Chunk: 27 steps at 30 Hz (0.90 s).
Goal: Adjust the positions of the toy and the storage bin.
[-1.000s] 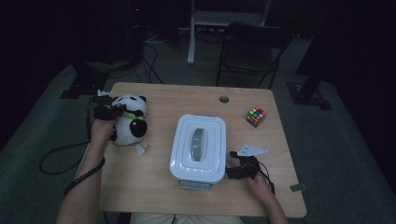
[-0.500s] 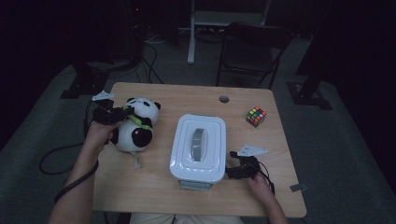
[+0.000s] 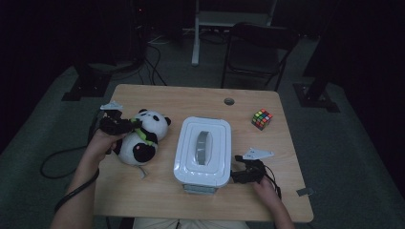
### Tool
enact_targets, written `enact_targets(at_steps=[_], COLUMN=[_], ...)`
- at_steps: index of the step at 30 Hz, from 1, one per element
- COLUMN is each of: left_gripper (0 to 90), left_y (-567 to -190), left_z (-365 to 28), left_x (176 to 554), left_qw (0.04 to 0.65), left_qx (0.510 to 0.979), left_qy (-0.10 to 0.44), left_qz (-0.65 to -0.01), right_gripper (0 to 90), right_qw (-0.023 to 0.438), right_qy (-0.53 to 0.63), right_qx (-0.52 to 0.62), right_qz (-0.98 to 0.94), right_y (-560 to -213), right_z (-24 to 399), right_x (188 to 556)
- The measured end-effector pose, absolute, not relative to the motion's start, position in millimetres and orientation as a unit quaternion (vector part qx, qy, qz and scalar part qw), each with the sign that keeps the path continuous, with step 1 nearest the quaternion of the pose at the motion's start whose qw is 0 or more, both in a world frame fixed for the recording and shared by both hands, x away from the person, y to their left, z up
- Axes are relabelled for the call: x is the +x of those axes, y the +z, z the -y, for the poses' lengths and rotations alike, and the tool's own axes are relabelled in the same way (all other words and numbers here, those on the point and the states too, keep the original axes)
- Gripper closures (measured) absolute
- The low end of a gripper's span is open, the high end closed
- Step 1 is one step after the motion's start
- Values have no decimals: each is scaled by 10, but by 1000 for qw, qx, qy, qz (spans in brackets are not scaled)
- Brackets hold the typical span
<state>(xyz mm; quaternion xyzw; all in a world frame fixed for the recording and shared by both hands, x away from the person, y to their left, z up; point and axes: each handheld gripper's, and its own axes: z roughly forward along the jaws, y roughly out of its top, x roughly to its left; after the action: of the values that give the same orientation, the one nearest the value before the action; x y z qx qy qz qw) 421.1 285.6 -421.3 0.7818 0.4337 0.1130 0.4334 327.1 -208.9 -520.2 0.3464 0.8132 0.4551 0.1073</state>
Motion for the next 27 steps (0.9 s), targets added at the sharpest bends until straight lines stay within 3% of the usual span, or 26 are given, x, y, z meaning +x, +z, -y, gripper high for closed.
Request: enact_targets(at_steps=[5, 9, 12, 16, 27], left_gripper=[441, 332, 167, 37, 15], left_y=[-4171, -4139, -4144, -4143, -4094], left_z=[-2842, -2879, -2902, -2905, -2850], left_x=[4148, 4065, 3986, 3868, 3475], left_qw=[421, 416, 413, 406, 450], left_qx=[785, 780, 784, 792, 797], left_qy=[128, 141, 139, 151, 171], left_qz=[-436, -446, -442, -431, -364], right_gripper=[146, 134, 134, 133, 134], right_qw=[123, 132, 131, 130, 132], right_qy=[449, 454, 456, 453, 456], right_qx=[350, 358, 364, 370, 374], right_qz=[-813, -805, -801, -801, -796], right_y=[-5168, -5131, -5112, -5092, -5084], right_z=[2114, 2182, 2226, 2253, 2271], right_x=[3271, 3281, 3293, 3299, 3295])
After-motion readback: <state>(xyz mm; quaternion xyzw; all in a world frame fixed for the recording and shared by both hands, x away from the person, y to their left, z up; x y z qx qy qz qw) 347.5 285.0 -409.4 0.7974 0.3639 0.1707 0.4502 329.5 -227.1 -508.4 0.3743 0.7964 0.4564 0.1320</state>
